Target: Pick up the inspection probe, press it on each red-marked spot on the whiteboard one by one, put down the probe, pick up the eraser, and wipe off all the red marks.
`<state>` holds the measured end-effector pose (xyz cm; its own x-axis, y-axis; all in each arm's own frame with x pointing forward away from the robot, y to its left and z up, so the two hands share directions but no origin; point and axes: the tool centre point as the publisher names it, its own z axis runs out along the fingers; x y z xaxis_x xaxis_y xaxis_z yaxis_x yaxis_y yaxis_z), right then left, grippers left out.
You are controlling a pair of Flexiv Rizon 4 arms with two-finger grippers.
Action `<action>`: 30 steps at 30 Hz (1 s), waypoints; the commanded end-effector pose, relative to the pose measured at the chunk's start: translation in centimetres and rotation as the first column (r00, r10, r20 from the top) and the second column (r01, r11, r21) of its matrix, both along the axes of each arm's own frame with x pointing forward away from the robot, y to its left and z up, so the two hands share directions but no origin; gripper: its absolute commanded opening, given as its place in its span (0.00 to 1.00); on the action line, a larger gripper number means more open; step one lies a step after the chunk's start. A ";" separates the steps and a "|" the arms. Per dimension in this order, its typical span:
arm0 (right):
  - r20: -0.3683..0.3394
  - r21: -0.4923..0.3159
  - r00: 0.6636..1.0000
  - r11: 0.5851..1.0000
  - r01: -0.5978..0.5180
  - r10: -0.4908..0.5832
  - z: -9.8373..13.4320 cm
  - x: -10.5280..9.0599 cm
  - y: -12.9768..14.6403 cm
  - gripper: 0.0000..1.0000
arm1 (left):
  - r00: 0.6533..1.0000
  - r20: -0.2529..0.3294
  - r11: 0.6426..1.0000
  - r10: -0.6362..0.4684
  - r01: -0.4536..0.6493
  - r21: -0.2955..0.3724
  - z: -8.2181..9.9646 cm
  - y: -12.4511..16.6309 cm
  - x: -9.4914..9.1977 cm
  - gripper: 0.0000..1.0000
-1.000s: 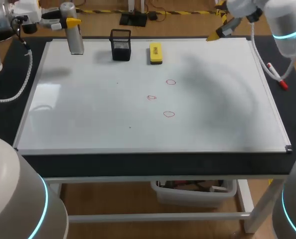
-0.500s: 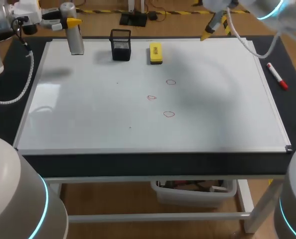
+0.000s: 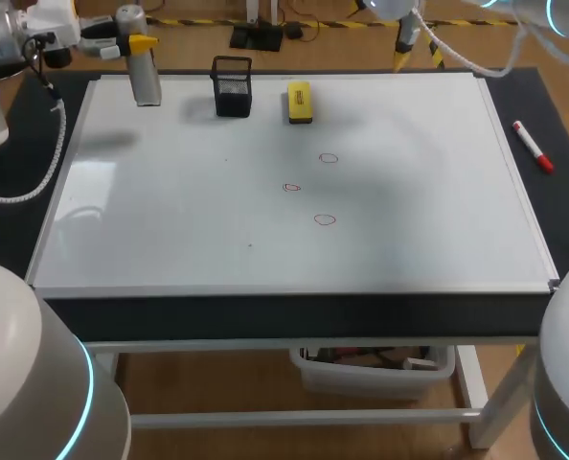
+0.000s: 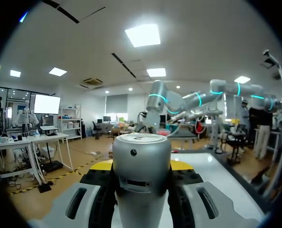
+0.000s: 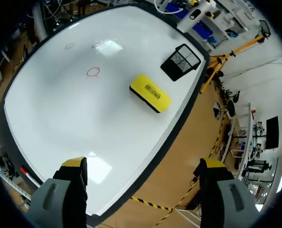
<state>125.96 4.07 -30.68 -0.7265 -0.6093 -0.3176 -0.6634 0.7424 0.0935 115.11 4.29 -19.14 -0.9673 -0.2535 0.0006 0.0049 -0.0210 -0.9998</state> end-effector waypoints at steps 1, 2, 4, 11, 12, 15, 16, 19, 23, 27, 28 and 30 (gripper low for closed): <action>-0.138 -0.241 0.990 0.969 -0.056 0.023 0.9 -0.6 0.4 1.00 | 1.000 0.003 1.000 0.011 -0.011 0.002 0.2 -0.2 -0.3 0.00; -0.138 -0.241 0.990 0.969 -0.056 0.023 0.9 -0.6 0.4 1.00 | 1.000 0.003 1.000 0.011 -0.011 0.002 0.2 -0.2 -0.3 0.00; -0.138 -0.241 0.990 0.969 -0.056 0.023 0.9 -0.6 0.4 1.00 | 1.000 0.003 1.000 0.011 -0.011 0.002 0.2 -0.2 -0.3 0.00; -0.205 -0.135 0.965 0.972 -0.195 0.165 -0.1 0.8 2.0 1.00 | 1.000 0.003 1.000 0.011 -0.011 0.002 0.2 -0.2 -0.3 0.00; -0.210 -0.121 0.957 0.965 -0.231 0.202 -0.2 1.0 2.4 1.00 | 1.000 0.003 1.000 0.011 -0.011 0.002 0.2 -0.2 -0.3 0.00; -0.218 -0.128 0.934 0.940 -0.315 0.283 -0.7 1.4 3.4 1.00 | 1.000 0.003 1.000 0.011 -0.011 0.002 0.2 -0.2 -0.3 0.00; -0.224 -0.126 0.926 0.933 -0.338 0.305 -0.8 1.4 3.6 1.00 | 1.000 0.003 1.000 0.011 -0.011 0.002 0.2 -0.2 -0.3 0.00; -0.247 -0.136 0.880 0.885 -0.446 0.406 -1.7 1.5 4.8 1.00 | 1.000 0.003 1.000 0.011 -0.011 0.002 0.2 -0.2 -0.3 0.00; -0.260 -0.153 0.834 0.832 -0.533 0.486 -2.5 1.4 5.8 1.00 | 1.000 0.003 1.000 0.011 -0.011 0.002 0.2 -0.2 -0.3 0.00; -0.250 -0.171 0.785 0.772 -0.613 0.568 -3.1 1.4 6.8 1.00 | 1.000 0.003 1.000 0.011 -0.011 0.002 0.2 -0.2 -0.3 0.00; -0.253 -0.183 0.775 0.758 -0.626 0.579 -3.2 1.4 7.1 1.00 | 1.000 0.003 1.000 0.011 -0.011 0.002 0.2 -0.2 -0.3 0.00; -0.250 -0.215 0.754 0.724 -0.655 0.608 -3.5 1.3 7.7 1.00 | 1.000 0.003 1.000 0.011 -0.011 0.002 0.2 -0.2 -0.3 0.00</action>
<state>126.20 11.03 -33.68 -0.2057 -0.9592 -0.1939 -0.9786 0.2035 0.0315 115.00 4.21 -19.09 -0.9662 -0.2577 0.0002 0.0051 -0.0201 -0.9998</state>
